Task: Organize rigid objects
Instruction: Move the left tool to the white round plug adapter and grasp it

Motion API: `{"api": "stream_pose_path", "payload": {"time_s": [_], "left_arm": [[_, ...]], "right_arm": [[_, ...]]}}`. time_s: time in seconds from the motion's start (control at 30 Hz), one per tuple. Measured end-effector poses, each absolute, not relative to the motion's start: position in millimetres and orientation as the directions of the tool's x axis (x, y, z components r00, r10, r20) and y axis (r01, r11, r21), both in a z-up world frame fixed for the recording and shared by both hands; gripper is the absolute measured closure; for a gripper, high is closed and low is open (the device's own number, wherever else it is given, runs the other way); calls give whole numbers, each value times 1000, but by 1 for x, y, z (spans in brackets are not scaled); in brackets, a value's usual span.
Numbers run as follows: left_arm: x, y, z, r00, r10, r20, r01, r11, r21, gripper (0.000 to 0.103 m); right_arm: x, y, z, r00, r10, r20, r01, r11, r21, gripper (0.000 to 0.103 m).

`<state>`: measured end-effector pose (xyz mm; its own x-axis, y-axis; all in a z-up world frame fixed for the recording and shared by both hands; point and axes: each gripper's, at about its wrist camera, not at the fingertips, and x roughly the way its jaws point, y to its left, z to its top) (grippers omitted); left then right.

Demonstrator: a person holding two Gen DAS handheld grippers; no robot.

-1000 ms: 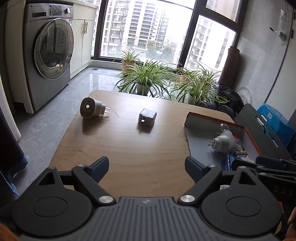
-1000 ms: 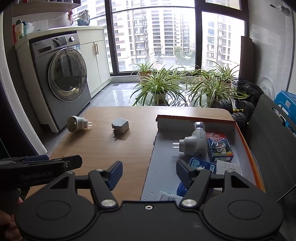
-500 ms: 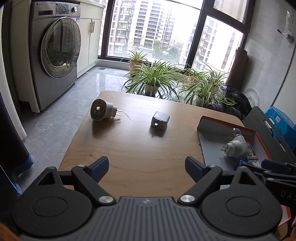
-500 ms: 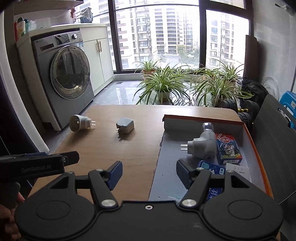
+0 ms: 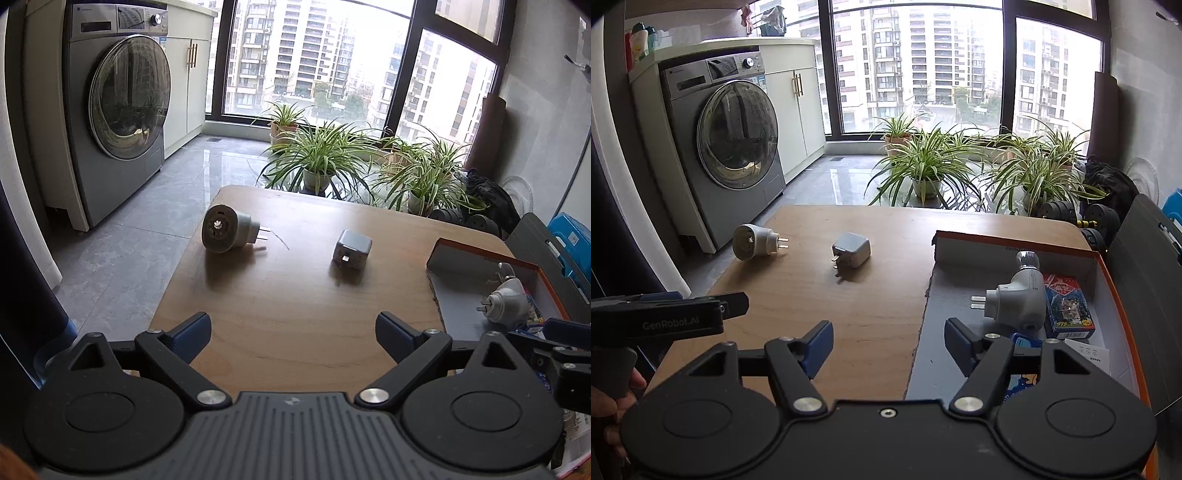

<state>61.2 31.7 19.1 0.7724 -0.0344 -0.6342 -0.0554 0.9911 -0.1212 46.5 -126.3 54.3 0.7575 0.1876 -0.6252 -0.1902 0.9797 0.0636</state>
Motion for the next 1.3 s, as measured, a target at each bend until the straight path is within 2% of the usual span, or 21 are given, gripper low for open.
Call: {"api": "stream_pose_path", "payload": {"time_s": [0.17, 0.6, 0.83, 0.9, 0.93, 1.3], "left_arm": [[89, 52, 12, 785, -4, -620, -73, 992, -99, 0], [181, 73, -20, 798, 39, -601, -25, 999, 32, 0], [199, 78, -34, 804, 17, -595, 9, 999, 40, 0], [199, 79, -36, 807, -7, -590, 26, 999, 24, 4], [200, 81, -37, 805, -19, -592, 34, 999, 15, 16], [172, 87, -18, 808, -57, -587, 37, 998, -45, 18]], "right_arm": [[63, -120, 49, 751, 192, -632, -196, 978, 65, 23], [107, -115, 36, 734, 205, -647, -192, 977, 91, 22], [136, -106, 26, 711, 224, -667, -198, 973, 115, 22], [141, -103, 25, 707, 234, -668, -204, 971, 124, 22], [143, -101, 25, 706, 235, -668, -205, 971, 125, 22], [182, -87, 18, 675, 290, -678, -203, 957, 208, 22]]}}
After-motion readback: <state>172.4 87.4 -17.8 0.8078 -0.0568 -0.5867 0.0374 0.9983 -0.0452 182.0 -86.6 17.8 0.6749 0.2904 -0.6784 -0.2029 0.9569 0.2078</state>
